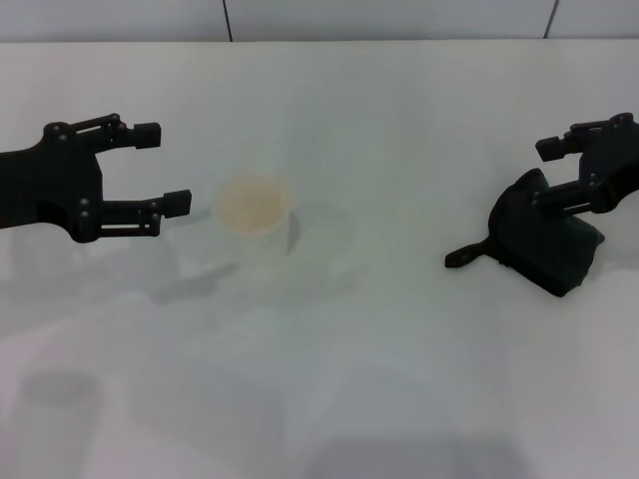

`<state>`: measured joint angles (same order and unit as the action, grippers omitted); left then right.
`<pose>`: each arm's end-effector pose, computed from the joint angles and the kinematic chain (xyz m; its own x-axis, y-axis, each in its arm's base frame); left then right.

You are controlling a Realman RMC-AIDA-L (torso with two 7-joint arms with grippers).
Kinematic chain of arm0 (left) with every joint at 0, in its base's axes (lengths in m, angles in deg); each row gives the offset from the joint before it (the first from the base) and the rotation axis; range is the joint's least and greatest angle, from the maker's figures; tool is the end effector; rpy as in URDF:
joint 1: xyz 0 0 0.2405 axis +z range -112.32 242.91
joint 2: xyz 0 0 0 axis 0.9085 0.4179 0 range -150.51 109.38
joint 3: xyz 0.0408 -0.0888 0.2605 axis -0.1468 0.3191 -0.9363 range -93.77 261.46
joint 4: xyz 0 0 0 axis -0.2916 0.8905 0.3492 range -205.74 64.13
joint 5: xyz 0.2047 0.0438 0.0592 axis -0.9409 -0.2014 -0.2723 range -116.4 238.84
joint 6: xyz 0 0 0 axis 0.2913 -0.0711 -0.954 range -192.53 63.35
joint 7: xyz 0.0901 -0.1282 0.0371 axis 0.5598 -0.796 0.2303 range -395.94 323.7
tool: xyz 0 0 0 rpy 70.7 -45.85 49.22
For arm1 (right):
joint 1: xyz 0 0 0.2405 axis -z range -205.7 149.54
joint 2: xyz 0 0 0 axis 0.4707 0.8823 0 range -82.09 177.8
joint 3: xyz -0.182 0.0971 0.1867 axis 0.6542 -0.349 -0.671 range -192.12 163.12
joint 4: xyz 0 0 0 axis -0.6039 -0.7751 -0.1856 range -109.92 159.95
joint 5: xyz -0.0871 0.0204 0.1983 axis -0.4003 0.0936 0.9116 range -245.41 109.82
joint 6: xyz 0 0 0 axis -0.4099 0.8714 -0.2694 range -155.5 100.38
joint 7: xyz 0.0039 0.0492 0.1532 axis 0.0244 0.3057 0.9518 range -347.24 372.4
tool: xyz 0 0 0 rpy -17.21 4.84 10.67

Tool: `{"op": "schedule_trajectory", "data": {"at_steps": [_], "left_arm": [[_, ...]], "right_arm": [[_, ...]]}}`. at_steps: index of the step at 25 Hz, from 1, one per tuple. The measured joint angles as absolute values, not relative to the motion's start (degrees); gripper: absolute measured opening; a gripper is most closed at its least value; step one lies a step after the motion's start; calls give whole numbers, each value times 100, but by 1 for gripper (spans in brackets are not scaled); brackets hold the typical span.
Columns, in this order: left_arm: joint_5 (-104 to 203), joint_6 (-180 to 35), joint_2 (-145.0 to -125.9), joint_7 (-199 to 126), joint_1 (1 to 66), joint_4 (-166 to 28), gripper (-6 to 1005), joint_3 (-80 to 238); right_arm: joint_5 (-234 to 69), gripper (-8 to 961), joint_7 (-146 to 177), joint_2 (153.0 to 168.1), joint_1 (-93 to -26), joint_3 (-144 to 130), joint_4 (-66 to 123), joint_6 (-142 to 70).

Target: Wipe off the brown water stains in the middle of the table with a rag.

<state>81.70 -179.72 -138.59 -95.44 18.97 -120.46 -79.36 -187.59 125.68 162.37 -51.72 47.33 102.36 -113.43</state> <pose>-0.2746 0.3477 0.0498 0.8668 0.1149 0.4852 0.2740 -0.9228 -0.2710 0.2296 0.3706 0.0487 0.9134 -0.3616 -0.1868 -0.4058 -0.8442 -0.3502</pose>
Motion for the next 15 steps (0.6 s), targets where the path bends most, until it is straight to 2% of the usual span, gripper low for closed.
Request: {"op": "schedule_trajectory", "data": {"at_steps": [15], "left_arm": [[8170,-17973,-13856,-9544,1887,-12046,884,-7937]], "right_arm": [[-18811,829,12569,16238,-5181,4727,10236,-11337]]}}
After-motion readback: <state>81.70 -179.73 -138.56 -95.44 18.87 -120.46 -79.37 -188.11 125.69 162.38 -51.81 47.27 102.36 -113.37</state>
